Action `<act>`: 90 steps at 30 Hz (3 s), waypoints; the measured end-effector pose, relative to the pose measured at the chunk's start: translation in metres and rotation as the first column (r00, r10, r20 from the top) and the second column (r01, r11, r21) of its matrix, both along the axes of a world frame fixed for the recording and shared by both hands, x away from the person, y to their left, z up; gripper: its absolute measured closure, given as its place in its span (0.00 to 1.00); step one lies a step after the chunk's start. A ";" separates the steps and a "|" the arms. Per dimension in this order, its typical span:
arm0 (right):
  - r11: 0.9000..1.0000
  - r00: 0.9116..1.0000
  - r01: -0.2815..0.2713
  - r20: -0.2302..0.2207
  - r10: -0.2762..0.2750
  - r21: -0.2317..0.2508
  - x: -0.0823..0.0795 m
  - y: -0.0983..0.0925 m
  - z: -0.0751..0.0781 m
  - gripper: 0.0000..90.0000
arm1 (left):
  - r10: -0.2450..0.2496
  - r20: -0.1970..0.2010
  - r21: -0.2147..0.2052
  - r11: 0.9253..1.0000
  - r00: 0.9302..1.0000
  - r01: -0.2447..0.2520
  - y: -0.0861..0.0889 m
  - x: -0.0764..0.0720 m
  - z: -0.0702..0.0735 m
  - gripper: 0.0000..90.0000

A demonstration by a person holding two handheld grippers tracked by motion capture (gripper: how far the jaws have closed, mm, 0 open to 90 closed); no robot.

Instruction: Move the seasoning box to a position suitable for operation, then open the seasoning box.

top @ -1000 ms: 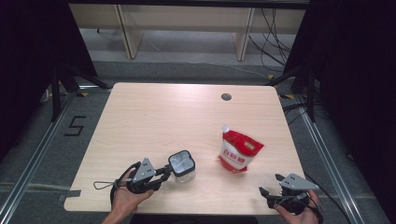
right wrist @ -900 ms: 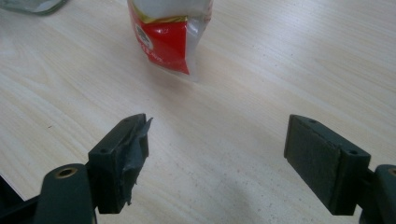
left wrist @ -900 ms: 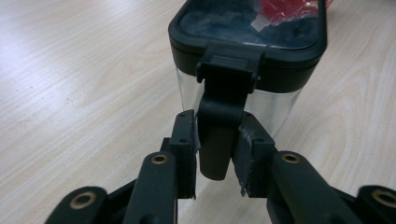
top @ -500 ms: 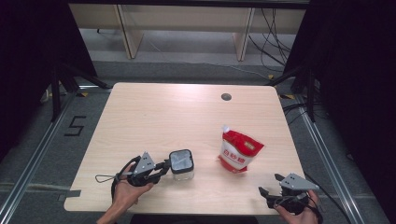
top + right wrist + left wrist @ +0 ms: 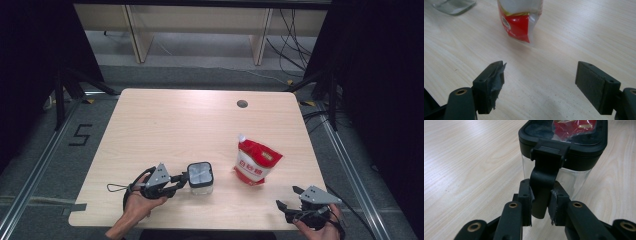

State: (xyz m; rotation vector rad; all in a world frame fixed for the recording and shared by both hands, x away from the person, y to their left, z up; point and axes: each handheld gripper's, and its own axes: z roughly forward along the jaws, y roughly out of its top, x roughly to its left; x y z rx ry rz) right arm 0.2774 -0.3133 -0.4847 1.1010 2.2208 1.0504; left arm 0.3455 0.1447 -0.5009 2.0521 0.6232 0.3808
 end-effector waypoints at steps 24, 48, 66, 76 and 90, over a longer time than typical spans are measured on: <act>0.998 1.000 -0.006 -0.017 0.008 0.070 0.000 -0.001 -0.002 0.25 | -0.114 -0.012 -0.016 0.993 0.993 0.113 -0.025 -0.005 -0.001 0.82; 0.990 0.993 -0.115 0.008 0.115 0.085 -0.002 0.009 0.001 0.38 | -0.125 -0.025 -0.032 0.992 0.992 0.124 -0.025 0.004 0.000 0.70; 0.980 0.984 -0.178 -0.002 0.179 0.084 -0.004 0.022 0.001 0.46 | -0.039 -0.060 -0.072 0.997 0.997 0.035 -0.013 -0.012 0.038 0.32; 0.969 0.975 -0.222 0.027 0.220 0.110 -0.006 0.032 0.003 0.55 | -0.085 -0.018 -0.081 0.993 0.996 0.083 -0.017 -0.016 0.051 0.57; 0.956 0.956 -0.279 0.116 0.268 0.088 -0.005 0.061 0.015 0.77 | -0.068 0.028 -0.106 0.992 0.997 0.071 -0.029 -0.008 0.055 0.95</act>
